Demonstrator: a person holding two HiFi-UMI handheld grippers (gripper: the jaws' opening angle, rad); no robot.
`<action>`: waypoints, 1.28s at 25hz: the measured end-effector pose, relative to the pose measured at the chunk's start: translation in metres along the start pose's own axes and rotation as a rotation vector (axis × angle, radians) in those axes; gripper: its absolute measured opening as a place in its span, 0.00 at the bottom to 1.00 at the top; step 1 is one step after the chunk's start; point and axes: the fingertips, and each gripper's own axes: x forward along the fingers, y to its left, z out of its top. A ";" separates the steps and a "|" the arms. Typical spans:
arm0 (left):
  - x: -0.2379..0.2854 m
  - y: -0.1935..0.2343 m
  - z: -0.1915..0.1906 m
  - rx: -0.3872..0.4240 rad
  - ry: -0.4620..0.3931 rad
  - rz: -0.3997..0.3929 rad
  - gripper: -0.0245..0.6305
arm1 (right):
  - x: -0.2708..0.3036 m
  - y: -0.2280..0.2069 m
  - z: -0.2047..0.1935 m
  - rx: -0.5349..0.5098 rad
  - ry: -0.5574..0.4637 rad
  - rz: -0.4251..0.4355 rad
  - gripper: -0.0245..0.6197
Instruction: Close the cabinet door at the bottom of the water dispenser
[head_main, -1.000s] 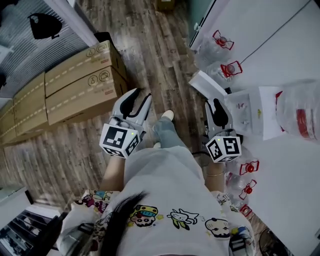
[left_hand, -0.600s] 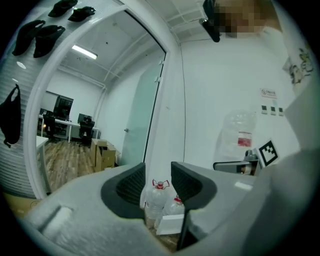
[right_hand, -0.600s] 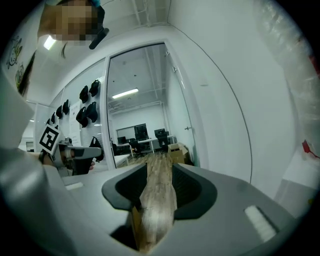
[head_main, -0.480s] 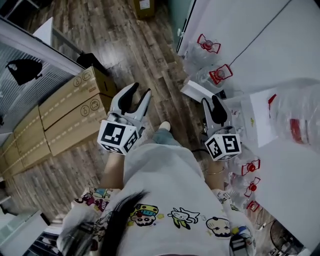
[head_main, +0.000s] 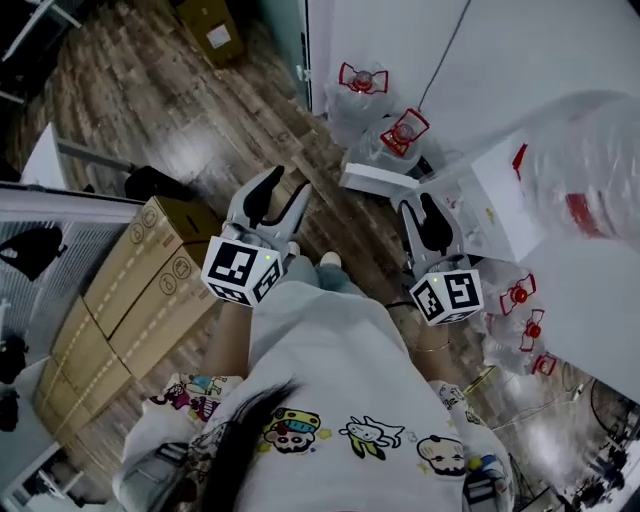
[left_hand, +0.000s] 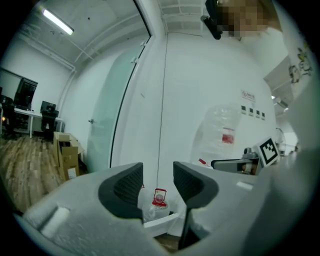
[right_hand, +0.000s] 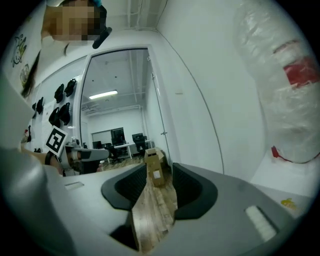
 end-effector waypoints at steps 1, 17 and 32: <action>0.009 -0.001 0.000 0.004 0.012 -0.030 0.32 | -0.002 -0.006 0.000 0.010 -0.004 -0.031 0.28; 0.132 -0.007 -0.015 0.084 0.183 -0.500 0.32 | -0.006 -0.058 -0.008 0.134 -0.081 -0.514 0.28; 0.164 -0.022 -0.082 0.116 0.287 -0.605 0.32 | -0.013 -0.067 -0.067 0.221 -0.030 -0.607 0.28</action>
